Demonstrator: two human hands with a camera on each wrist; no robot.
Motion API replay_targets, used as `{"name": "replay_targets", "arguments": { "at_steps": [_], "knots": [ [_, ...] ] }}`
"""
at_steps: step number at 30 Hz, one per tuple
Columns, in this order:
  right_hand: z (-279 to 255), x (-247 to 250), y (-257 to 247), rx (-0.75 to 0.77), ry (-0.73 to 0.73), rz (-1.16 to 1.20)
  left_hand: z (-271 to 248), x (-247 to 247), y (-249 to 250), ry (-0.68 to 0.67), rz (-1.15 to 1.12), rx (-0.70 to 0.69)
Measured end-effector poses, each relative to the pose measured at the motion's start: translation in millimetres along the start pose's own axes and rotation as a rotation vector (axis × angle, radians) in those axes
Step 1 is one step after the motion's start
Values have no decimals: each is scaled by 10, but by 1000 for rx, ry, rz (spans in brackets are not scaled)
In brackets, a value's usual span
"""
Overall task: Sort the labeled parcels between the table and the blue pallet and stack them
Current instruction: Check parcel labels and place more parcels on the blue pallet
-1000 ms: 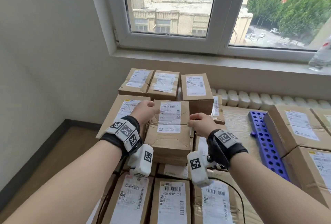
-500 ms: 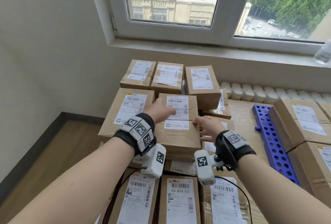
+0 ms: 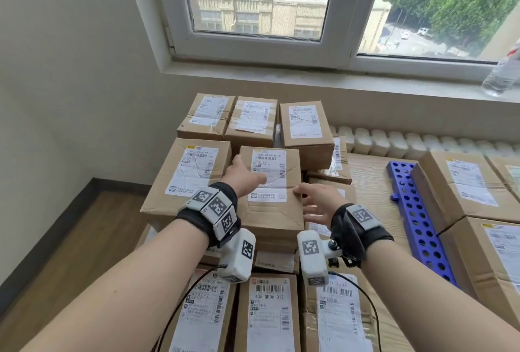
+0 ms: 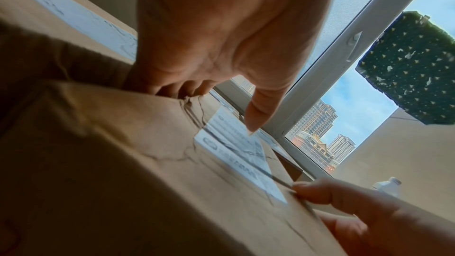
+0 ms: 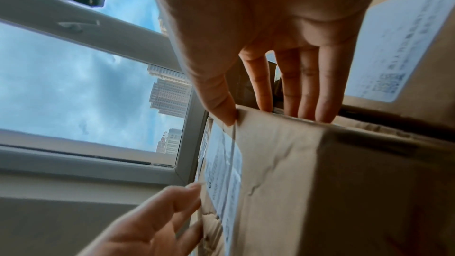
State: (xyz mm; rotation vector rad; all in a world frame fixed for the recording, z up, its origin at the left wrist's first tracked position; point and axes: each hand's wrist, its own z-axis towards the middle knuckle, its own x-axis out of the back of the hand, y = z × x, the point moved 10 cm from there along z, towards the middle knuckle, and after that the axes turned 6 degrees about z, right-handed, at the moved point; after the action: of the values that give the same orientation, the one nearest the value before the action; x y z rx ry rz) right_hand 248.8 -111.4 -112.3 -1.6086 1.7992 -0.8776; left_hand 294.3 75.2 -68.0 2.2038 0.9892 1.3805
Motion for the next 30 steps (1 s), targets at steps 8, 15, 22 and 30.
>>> {"name": "replay_targets", "arguments": {
  "at_steps": [8,15,22,30],
  "knots": [
    [-88,132,-61,58,-13,67,-87,2,-15,32,-65,29],
    [-274,288,-153,127,-70,78,-309,-11,117,63,-86,-5],
    [-394,540,-183,183,-85,103,-554,-106,227,90,-136,14],
    [-468,805,-179,227,-159,147,-837,-329,291,158,-222,60]
  ]
}}
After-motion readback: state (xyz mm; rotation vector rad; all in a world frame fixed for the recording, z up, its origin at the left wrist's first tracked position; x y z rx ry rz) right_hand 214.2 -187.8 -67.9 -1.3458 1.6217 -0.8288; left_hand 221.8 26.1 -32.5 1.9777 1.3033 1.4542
